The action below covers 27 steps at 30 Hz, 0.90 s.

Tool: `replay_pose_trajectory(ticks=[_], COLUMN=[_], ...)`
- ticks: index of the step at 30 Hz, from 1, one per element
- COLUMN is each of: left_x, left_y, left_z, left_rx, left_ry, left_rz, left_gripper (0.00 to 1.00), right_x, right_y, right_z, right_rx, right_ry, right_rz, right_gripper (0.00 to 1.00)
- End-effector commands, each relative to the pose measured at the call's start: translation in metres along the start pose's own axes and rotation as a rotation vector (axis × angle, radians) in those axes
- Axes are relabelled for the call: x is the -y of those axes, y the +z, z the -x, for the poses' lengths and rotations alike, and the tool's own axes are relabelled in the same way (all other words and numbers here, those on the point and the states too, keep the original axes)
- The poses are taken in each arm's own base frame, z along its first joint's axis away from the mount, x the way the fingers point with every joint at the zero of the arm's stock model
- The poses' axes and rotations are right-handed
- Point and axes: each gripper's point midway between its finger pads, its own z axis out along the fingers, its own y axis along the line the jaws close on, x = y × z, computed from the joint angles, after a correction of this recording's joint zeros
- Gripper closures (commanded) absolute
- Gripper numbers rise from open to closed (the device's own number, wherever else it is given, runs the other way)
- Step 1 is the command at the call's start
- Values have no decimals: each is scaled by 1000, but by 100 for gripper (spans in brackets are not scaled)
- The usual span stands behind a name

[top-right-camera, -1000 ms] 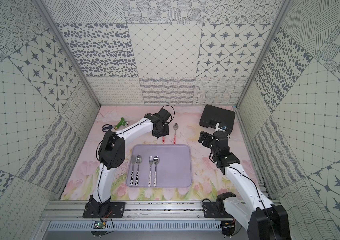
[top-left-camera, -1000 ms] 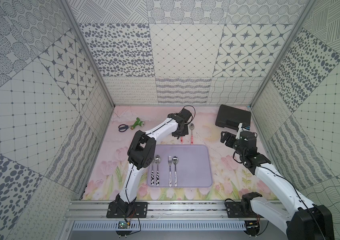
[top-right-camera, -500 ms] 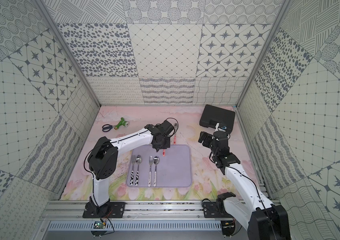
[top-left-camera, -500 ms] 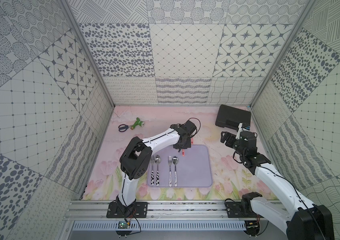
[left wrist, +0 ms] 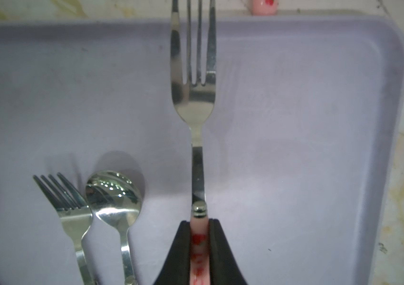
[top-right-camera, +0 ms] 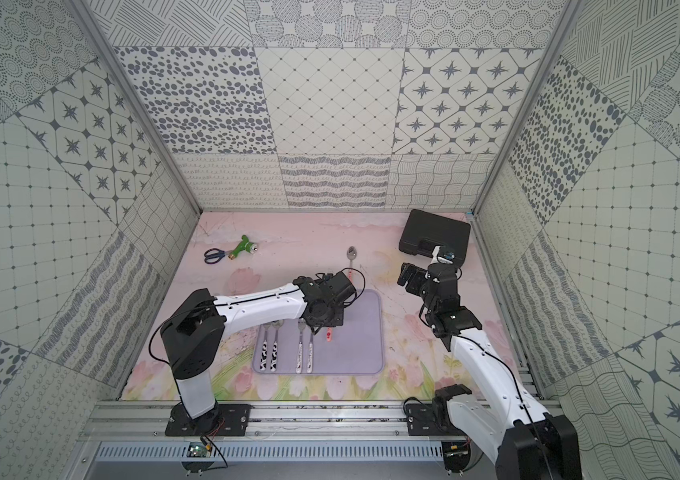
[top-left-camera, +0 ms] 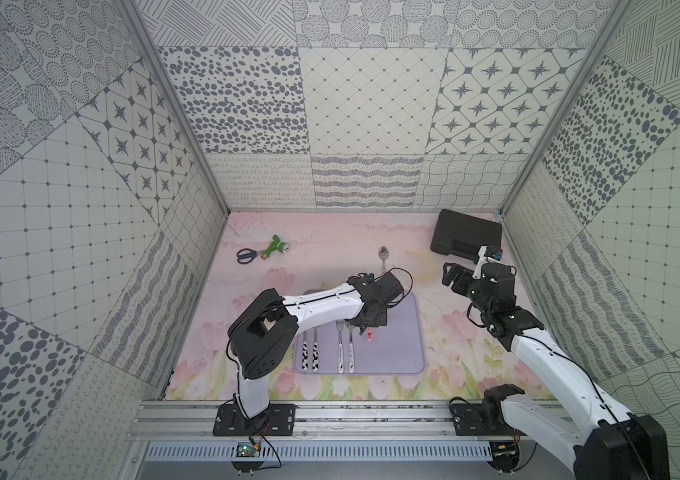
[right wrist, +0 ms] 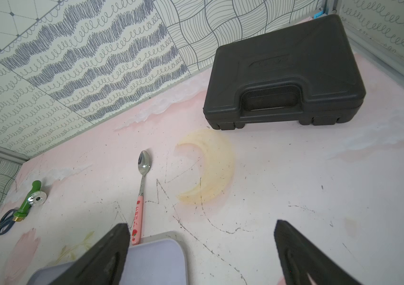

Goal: Set the spoon and fork side by side
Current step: Place the fork on the tray.

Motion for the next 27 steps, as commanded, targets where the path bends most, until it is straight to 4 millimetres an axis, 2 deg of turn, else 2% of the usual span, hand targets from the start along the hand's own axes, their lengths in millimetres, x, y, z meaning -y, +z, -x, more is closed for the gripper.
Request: replay_pose_trajectory(ticks=[1, 7, 15, 27], left_x=[3, 10, 12, 15], left_y=[-2, 2, 9, 11], left_z=[-14, -40, -64, -81], left_rx=[37, 21, -3, -18], left_ry=[-67, -67, -61, -46], left_rz=[16, 24, 32, 39], left_gripper=[96, 96, 96, 92], right_x=[-2, -2, -2, -2], right_y=[-3, -2, -2, -2], right_z=[6, 5, 5, 5], right_rx=[33, 29, 29, 29], right_ry=[0, 0, 1, 3], right_rz=[5, 4, 6, 8], right_gripper=[3, 3, 3, 3])
